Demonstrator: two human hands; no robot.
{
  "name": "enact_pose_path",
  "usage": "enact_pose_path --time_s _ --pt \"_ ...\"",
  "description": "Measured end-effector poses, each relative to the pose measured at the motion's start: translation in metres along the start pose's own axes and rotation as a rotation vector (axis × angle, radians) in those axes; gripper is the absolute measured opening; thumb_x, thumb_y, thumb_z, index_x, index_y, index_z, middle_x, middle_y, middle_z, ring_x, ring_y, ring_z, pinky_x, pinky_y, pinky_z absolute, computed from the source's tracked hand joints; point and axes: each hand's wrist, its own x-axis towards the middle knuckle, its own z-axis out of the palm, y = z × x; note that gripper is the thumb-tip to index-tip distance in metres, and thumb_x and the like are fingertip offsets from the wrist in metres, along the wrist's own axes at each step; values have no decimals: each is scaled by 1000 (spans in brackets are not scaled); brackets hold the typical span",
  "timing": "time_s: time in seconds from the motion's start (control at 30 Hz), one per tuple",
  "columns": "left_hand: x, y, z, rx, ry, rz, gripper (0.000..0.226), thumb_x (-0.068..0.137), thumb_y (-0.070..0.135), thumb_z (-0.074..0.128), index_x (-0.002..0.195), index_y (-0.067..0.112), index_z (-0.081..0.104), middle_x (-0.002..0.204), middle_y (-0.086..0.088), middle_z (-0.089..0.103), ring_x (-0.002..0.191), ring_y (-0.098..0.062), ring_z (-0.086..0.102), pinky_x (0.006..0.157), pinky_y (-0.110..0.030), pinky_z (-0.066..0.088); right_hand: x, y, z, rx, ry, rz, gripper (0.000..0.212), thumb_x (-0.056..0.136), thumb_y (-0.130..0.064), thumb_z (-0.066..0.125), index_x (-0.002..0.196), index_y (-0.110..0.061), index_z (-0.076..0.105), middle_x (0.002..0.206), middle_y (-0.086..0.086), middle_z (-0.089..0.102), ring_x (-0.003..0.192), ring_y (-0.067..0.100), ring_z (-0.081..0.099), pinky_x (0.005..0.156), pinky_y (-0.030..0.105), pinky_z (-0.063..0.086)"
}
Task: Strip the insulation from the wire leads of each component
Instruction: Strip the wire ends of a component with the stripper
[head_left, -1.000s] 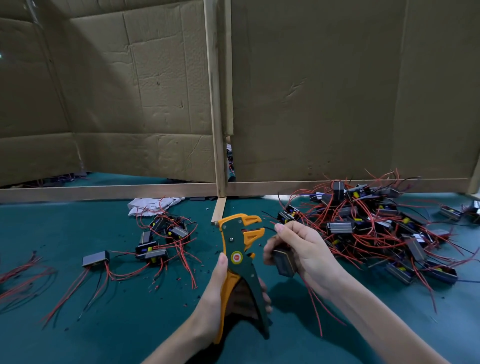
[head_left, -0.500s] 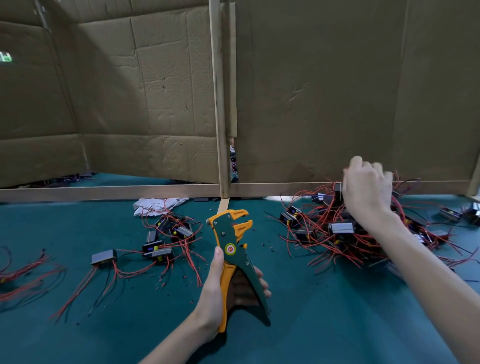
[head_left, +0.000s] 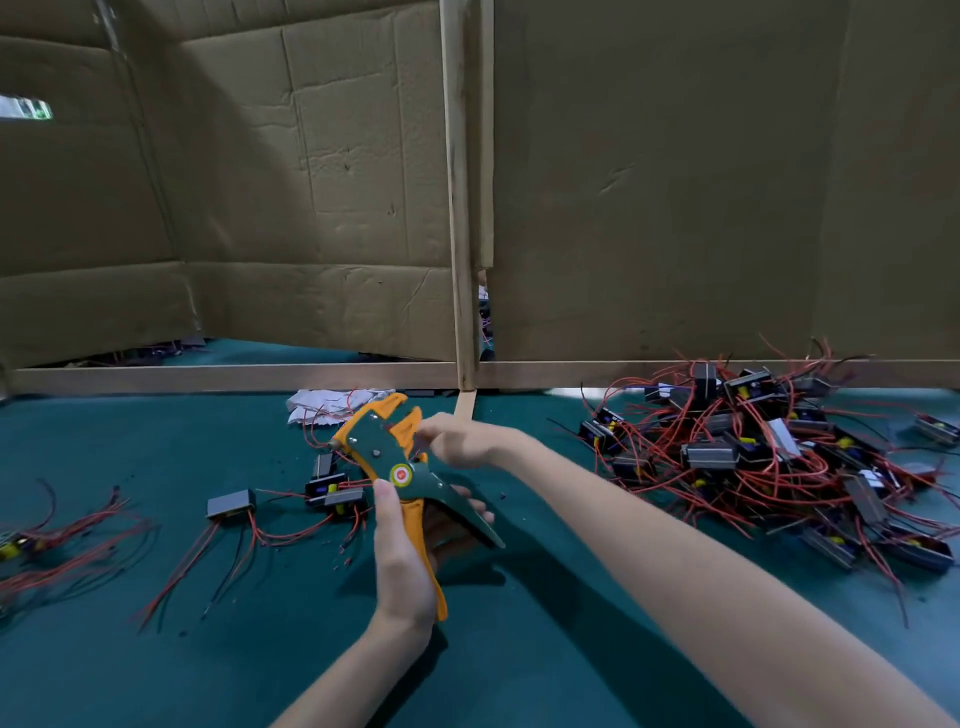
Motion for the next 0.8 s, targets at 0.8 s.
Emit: enact_pose_path --time_s 0.8 --pt "4 -1 -13 113 -27 86 87 81 65 25 96 -13 60 85 -29 68 79 -40 68 72 -43 59 -138 95 15 102 404 165 40 77 14 47 84 -14 75 103 -2 71 104 8 60 87 8 41"
